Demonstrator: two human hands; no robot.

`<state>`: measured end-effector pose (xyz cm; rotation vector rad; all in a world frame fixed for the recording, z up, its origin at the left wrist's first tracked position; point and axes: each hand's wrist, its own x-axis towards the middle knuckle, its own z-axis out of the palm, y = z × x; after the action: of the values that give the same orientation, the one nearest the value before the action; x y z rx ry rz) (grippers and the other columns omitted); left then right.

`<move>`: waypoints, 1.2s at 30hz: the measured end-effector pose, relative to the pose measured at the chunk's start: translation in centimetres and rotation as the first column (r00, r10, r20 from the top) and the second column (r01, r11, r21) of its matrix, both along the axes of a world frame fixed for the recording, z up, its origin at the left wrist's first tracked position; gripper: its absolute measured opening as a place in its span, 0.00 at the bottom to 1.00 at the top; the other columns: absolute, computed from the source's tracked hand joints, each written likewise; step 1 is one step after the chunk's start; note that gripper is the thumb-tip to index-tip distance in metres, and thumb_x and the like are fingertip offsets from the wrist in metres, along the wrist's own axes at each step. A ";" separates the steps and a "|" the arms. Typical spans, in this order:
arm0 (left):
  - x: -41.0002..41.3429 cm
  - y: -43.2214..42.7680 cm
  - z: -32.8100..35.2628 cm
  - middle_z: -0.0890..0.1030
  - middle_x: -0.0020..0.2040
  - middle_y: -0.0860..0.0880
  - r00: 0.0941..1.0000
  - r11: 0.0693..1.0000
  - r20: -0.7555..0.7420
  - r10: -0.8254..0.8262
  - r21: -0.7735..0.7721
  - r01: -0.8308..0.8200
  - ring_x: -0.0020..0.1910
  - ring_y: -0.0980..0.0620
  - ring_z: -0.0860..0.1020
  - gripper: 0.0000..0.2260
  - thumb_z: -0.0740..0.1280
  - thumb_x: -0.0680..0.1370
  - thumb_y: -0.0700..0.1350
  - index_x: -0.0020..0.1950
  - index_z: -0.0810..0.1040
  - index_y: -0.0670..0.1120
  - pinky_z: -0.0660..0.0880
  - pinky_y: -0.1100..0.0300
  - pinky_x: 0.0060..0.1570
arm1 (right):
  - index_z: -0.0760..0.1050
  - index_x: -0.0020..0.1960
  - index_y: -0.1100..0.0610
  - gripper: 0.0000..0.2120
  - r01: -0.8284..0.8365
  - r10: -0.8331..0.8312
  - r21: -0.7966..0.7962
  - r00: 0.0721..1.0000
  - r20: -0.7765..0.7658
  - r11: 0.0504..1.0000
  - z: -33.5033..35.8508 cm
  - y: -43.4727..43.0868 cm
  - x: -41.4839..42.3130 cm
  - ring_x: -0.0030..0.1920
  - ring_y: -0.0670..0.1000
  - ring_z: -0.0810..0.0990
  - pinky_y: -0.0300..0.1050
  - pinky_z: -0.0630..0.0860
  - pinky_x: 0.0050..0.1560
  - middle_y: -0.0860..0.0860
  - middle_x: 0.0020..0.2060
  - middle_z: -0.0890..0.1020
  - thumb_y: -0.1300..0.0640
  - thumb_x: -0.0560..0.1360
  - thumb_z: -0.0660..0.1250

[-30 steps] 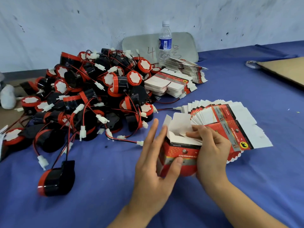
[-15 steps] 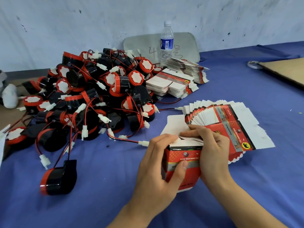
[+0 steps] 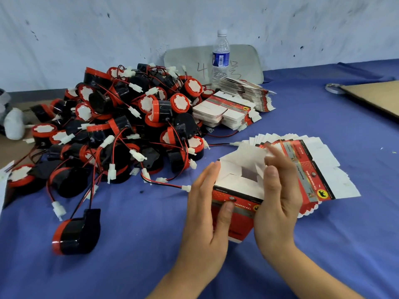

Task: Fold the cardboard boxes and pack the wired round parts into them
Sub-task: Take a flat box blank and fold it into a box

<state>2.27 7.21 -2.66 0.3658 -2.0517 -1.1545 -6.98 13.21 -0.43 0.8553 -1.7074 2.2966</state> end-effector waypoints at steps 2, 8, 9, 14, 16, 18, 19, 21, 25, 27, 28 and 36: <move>0.0 -0.2 0.0 0.60 0.74 0.65 1.000 0.999 -0.023 -0.016 0.038 0.017 0.74 0.56 0.63 0.23 0.57 0.78 0.60 0.69 0.54 0.76 0.69 0.54 0.67 | 0.74 0.54 0.49 0.09 0.013 -0.012 0.023 0.997 -0.077 1.000 0.1 0.1 0.1 0.52 0.36 0.76 0.28 0.69 0.53 0.36 0.48 0.79 0.55 0.79 0.56; -0.1 -1.1 0.0 0.62 0.74 0.62 0.993 1.000 -0.117 -0.007 -0.026 0.004 0.74 0.57 0.63 0.18 0.57 0.79 0.63 0.70 0.63 0.68 0.68 0.68 0.63 | 0.78 0.46 0.51 0.10 -0.270 0.270 -0.012 0.956 0.113 0.963 0.4 0.4 -0.2 0.49 0.45 0.79 0.37 0.74 0.50 0.47 0.45 0.82 0.63 0.74 0.60; 0.0 -1.3 0.0 0.62 0.74 0.62 0.991 1.000 -0.130 -0.015 -0.023 0.012 0.73 0.55 0.64 0.17 0.58 0.79 0.63 0.69 0.65 0.66 0.70 0.66 0.61 | 0.79 0.43 0.49 0.12 -0.367 0.371 -0.063 0.901 0.226 0.928 0.6 0.5 -0.4 0.47 0.47 0.80 0.40 0.76 0.47 0.48 0.44 0.82 0.63 0.72 0.60; 0.4 -2.2 0.4 0.63 0.74 0.59 0.987 0.998 -0.158 -0.039 -0.046 0.032 0.73 0.49 0.66 0.13 0.59 0.80 0.61 0.64 0.69 0.65 0.74 0.51 0.61 | 0.83 0.47 0.48 0.18 -0.708 0.725 -0.274 0.473 0.500 0.651 0.6 0.6 -1.5 0.45 0.52 0.84 0.47 0.81 0.42 0.52 0.46 0.85 0.67 0.66 0.64; 0.5 -2.6 0.8 0.64 0.75 0.57 0.984 0.995 -0.163 -0.072 -0.085 0.058 0.73 0.50 0.66 0.12 0.58 0.80 0.60 0.64 0.69 0.63 0.71 0.57 0.62 | 0.84 0.51 0.49 0.19 -0.759 0.773 -0.282 0.422 0.474 0.587 0.7 0.8 -2.1 0.50 0.51 0.84 0.46 0.81 0.47 0.52 0.50 0.85 0.66 0.67 0.65; 0.7 -2.9 1.2 0.65 0.74 0.56 0.979 0.991 -0.168 -0.116 -0.083 0.103 0.71 0.49 0.68 0.12 0.57 0.81 0.60 0.63 0.69 0.63 0.71 0.62 0.60 | 0.83 0.54 0.48 0.17 -0.819 0.819 -0.240 0.400 0.411 0.521 1.0 1.1 -2.6 0.53 0.51 0.83 0.44 0.80 0.49 0.51 0.53 0.84 0.64 0.70 0.69; 0.8 -3.0 1.5 0.66 0.74 0.55 0.975 0.990 -0.177 -0.134 -0.075 0.123 0.70 0.49 0.69 0.12 0.56 0.81 0.60 0.63 0.69 0.63 0.71 0.63 0.59 | 0.83 0.55 0.48 0.15 -0.844 0.836 -0.213 0.389 0.386 0.492 1.1 1.3 -2.8 0.54 0.51 0.82 0.44 0.80 0.49 0.50 0.55 0.84 0.61 0.71 0.70; 0.8 -3.0 1.7 0.67 0.74 0.54 0.965 0.987 -0.206 -0.160 -0.047 0.154 0.70 0.50 0.70 0.11 0.57 0.81 0.60 0.62 0.70 0.61 0.70 0.66 0.58 | 0.82 0.58 0.49 0.15 -0.872 0.846 -0.148 0.392 0.362 0.467 1.4 1.4 -2.9 0.58 0.52 0.81 0.45 0.80 0.51 0.50 0.60 0.81 0.53 0.71 0.72; 0.9 -3.0 1.6 0.67 0.74 0.54 0.962 0.984 -0.215 -0.168 0.024 0.177 0.70 0.51 0.70 0.12 0.57 0.81 0.61 0.62 0.70 0.60 0.69 0.65 0.59 | 0.82 0.58 0.51 0.20 -0.876 0.832 -0.065 0.428 0.354 0.478 1.3 1.4 -2.3 0.65 0.53 0.76 0.58 0.76 0.60 0.48 0.67 0.74 0.41 0.72 0.70; 1.0 -2.9 1.5 0.69 0.73 0.55 0.961 0.982 -0.213 -0.174 0.036 0.186 0.68 0.53 0.72 0.14 0.58 0.80 0.61 0.63 0.70 0.60 0.71 0.67 0.58 | 0.82 0.58 0.51 0.18 -0.861 0.808 -0.082 0.432 0.400 0.501 1.3 1.2 -2.1 0.64 0.52 0.77 0.52 0.78 0.59 0.48 0.65 0.77 0.44 0.71 0.71; 1.0 -3.0 1.5 0.70 0.71 0.57 0.961 0.981 -0.214 -0.175 0.051 0.190 0.66 0.55 0.73 0.15 0.59 0.80 0.61 0.65 0.69 0.60 0.72 0.68 0.56 | 0.81 0.60 0.50 0.18 -0.860 0.798 -0.084 0.424 0.429 0.503 1.3 1.2 -2.2 0.62 0.52 0.78 0.49 0.78 0.57 0.49 0.64 0.78 0.49 0.71 0.73; 1.1 -5.2 1.2 0.75 0.67 0.52 0.988 0.976 -0.097 -0.122 0.168 0.137 0.66 0.47 0.74 0.28 0.65 0.73 0.67 0.68 0.69 0.55 0.76 0.48 0.56 | 0.73 0.65 0.47 0.28 -0.888 0.668 -0.093 0.267 0.694 0.451 1.8 1.2 -3.1 0.49 0.56 0.82 0.50 0.80 0.49 0.57 0.53 0.84 0.60 0.65 0.70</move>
<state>3.39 2.00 -1.42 0.2634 -1.9286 -1.4103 -10.10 14.40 1.37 1.3458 -2.3685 3.3765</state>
